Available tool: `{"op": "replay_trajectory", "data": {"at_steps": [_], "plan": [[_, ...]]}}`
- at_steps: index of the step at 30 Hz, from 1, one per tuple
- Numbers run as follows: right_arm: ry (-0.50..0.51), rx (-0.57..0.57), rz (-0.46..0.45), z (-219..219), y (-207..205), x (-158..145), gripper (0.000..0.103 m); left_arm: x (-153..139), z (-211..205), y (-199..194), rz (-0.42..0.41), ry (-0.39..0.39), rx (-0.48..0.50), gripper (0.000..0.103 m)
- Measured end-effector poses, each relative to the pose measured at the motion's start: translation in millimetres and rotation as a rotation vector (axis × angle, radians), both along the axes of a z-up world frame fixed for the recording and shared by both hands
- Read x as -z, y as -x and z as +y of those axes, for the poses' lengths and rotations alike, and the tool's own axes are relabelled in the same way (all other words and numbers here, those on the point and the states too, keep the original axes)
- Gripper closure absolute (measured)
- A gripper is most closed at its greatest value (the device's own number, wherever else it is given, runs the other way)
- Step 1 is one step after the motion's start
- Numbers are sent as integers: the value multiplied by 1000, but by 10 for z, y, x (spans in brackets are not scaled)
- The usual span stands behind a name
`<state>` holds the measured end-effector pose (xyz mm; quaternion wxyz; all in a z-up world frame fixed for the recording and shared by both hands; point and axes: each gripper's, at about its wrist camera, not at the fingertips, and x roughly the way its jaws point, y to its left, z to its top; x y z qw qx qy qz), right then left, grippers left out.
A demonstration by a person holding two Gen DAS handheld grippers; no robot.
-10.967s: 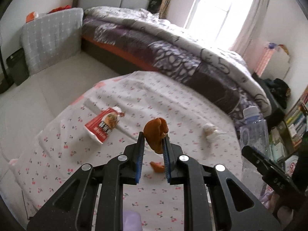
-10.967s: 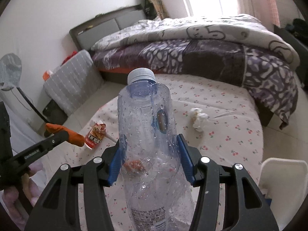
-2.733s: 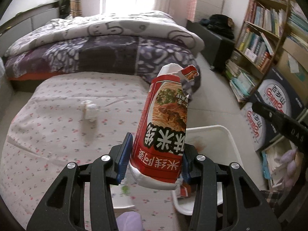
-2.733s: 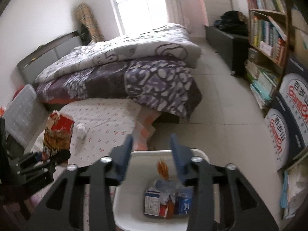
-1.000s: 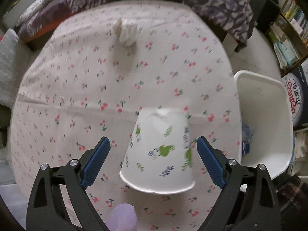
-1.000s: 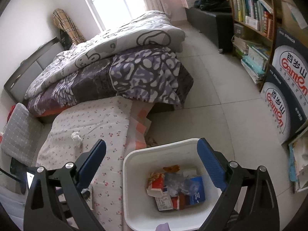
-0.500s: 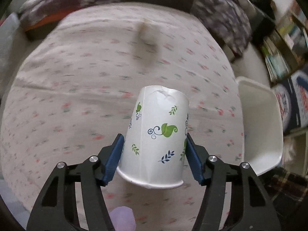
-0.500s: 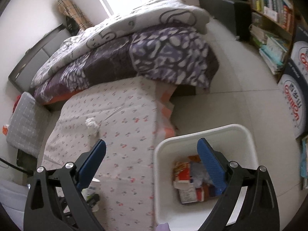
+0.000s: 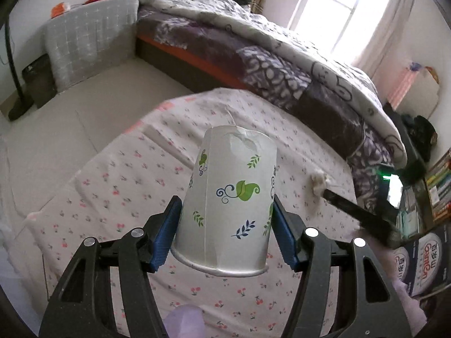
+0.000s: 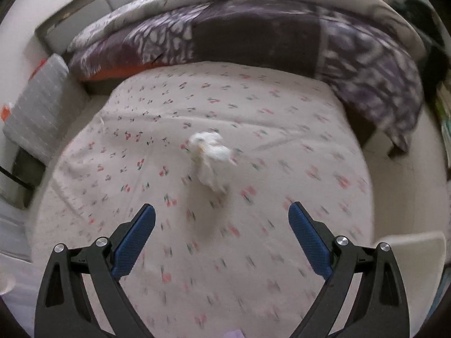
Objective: Collect trash
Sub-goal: 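Grasp the crumpled white plastic bag with the right tool while the left tool holds the cup, then carry the bag with the right tool while the left tool carries the cup to the bin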
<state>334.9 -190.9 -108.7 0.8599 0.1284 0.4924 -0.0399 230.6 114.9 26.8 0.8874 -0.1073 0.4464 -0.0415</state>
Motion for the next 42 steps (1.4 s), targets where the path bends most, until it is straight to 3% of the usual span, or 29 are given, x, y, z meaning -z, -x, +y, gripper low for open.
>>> {"op": "replay_trajectory", "data": {"at_steps": [4,5,7,9,12,15,25,34,42], "plan": [[65,-6,14,128,-300,183,15,-140,171,36,-41,-5,-19,43],[75,-4,20,129,-350,227,21,-145,216,29,-40,2,-29,43],[84,9,49,92,-458,330,37,-90,261,-14,-26,8,-39,43],[132,20,38,85,-478,335,70,-45,306,-56,-12,8,-52,43],[110,-28,20,119,-477,242,71,-13,359,-77,-1,5,-70,43],[128,-77,-55,277,-338,-13,71,-24,416,-75,-8,16,-89,43],[32,-172,-248,708,530,-939,70,-99,449,36,-48,1,-112,43],[-18,-197,-334,632,1240,-1116,70,-106,422,136,-70,17,-108,43],[7,-179,-404,481,1415,-1158,70,-4,182,158,-80,-35,-84,43]]}}
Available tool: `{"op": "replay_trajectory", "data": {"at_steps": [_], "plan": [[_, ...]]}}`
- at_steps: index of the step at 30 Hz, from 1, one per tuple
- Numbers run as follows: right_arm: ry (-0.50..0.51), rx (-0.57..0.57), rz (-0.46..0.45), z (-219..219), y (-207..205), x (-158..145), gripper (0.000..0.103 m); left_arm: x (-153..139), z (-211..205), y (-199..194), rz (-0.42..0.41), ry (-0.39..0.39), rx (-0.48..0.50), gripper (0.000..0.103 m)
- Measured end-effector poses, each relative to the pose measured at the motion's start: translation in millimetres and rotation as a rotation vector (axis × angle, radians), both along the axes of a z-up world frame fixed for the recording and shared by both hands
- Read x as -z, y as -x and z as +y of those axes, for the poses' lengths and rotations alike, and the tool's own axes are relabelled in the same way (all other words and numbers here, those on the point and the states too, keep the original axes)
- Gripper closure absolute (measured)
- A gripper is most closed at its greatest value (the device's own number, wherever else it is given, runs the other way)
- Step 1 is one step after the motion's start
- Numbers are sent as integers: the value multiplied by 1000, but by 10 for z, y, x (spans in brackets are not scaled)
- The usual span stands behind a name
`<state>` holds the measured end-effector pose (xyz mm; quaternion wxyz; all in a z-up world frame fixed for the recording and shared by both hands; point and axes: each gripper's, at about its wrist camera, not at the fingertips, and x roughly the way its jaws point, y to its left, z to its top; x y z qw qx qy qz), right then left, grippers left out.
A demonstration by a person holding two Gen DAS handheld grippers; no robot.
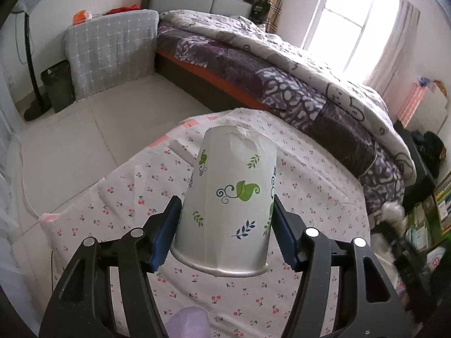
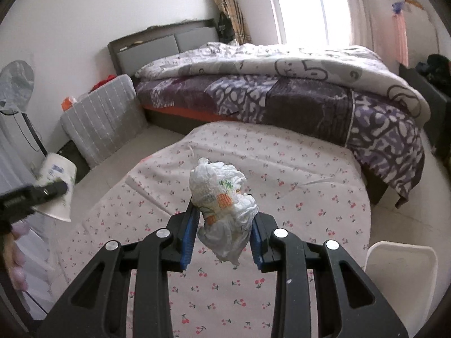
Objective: Collect trash
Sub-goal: 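Carry the bag with the right tool while the left tool carries the cup to the bin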
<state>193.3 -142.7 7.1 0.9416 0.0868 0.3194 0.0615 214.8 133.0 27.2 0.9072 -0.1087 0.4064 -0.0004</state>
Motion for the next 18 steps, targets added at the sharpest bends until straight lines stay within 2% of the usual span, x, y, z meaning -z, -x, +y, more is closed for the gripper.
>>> {"op": "replay_trajectory", "data": {"at_steps": [5,18], "plan": [[26,21,-58,-148,126,-139,70,107,-217,-53,29,-7,43,43],[40,105,-37,-680,353,-137,70,187,-881,-52,29,0,174,43]]}}
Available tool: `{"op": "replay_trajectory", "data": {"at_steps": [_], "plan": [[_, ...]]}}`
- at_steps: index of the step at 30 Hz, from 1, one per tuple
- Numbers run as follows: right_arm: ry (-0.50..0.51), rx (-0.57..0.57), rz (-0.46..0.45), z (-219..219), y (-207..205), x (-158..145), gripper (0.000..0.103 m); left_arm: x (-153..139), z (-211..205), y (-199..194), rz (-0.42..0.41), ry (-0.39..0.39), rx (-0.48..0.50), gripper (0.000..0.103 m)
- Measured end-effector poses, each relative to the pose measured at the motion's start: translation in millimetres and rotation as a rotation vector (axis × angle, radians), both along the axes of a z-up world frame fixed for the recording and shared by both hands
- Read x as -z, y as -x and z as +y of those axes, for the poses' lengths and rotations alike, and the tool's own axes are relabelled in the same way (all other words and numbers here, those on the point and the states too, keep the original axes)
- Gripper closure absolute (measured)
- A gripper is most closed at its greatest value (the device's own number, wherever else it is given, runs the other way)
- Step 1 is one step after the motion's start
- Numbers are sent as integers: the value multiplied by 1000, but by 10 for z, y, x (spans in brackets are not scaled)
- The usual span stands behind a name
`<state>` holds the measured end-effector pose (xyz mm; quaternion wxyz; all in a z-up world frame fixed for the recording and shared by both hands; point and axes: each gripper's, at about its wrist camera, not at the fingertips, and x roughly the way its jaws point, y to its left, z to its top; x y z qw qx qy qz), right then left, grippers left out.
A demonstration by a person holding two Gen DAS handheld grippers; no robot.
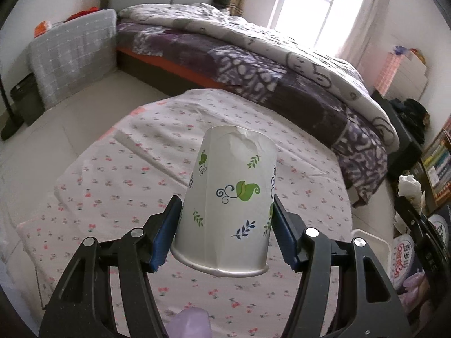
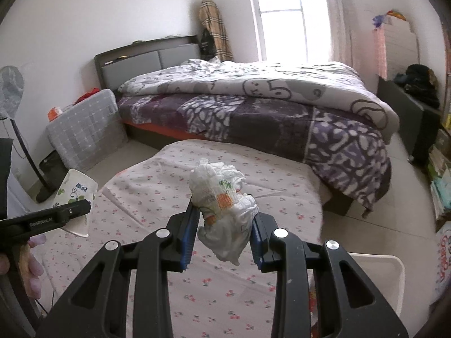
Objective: Collect trash
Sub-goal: 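Carry the bag with the right tool while the left tool carries the cup to the bin, then drop the bag into the bin with the right tool while the left tool drops the cup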
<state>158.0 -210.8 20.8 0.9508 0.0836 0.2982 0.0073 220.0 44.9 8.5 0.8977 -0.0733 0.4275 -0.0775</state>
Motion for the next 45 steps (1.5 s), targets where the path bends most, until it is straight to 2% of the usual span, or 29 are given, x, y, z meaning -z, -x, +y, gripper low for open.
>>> {"op": "replay_trajectory", "data": {"at_steps": [15,25,31,35,42,45], "plan": [[-15,142,30,-629,250,-4,70,125,-659,63,12,-21,129,43],[-4,250,110,-1106,445,127,70,166,-993,91,20,-25,185,43],[-31,314,169,-1428,574,235,69,196,-1243,122,29,-21,224,43],[-51,349,181,-1613,692,262,66,216,-1462,174,31,-25,261,43],[-108,436,160,-1937,920,253,46,271,-1857,284,56,-4,343,43],[-133,464,143,-2060,994,230,45,299,-2046,353,66,1,387,43]]}}
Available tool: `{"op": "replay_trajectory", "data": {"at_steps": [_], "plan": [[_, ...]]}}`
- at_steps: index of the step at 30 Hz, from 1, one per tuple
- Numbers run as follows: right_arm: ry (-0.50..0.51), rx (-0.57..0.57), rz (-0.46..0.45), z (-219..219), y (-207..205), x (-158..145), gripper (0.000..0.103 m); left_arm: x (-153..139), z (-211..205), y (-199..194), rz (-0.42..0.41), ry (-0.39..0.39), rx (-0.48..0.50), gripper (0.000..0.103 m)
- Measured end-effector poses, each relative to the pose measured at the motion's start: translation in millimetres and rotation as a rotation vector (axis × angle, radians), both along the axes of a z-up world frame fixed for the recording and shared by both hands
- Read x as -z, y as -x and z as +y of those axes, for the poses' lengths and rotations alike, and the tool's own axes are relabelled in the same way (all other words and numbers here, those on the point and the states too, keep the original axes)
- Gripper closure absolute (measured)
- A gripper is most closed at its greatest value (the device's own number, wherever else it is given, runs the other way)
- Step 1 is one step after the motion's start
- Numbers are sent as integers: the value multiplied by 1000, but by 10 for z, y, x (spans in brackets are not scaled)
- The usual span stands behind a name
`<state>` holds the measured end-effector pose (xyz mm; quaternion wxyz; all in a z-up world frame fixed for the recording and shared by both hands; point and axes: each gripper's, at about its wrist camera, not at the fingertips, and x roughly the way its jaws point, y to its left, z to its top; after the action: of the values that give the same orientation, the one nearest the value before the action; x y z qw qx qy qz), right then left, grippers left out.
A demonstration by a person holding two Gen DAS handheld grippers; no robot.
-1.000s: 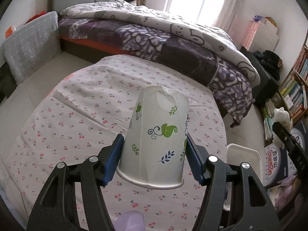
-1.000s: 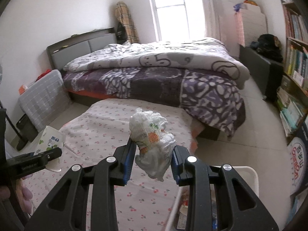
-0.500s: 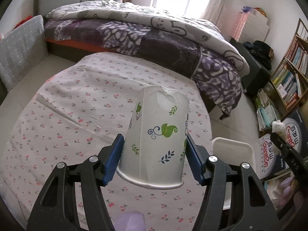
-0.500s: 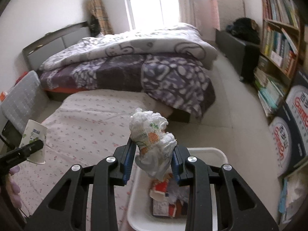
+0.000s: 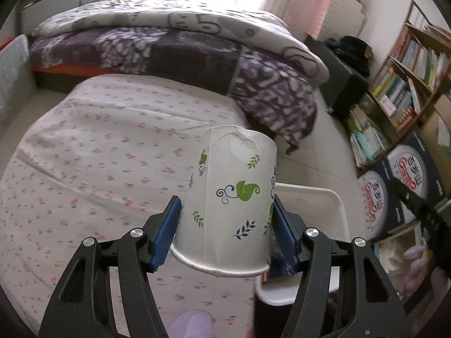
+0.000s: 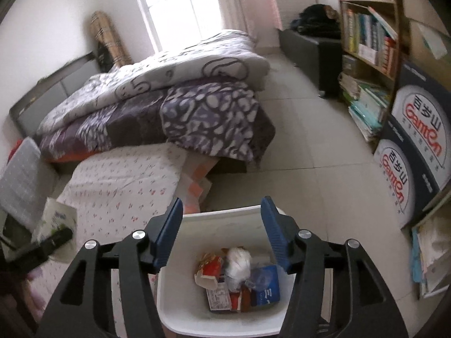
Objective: Collect trash
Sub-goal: 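Drop the bag into the bin with the right tool while the left tool drops the cup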
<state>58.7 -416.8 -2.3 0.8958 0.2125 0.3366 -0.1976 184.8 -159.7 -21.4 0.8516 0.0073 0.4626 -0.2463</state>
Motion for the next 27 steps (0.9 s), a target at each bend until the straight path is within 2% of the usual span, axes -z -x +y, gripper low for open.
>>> {"op": "replay_trajectory", "data": {"at_steps": [16,23,27], "plan": [[-54,112,-47,-424,256,-35,33,225,-863,401,47,-22,211,40],[-66,142,-65,-494,320,-73,26,287,-1067,458,105,28,266,25],[-43,147,-78,-452,319,-136,18,286,-1057,480,97,16,265,19]]}}
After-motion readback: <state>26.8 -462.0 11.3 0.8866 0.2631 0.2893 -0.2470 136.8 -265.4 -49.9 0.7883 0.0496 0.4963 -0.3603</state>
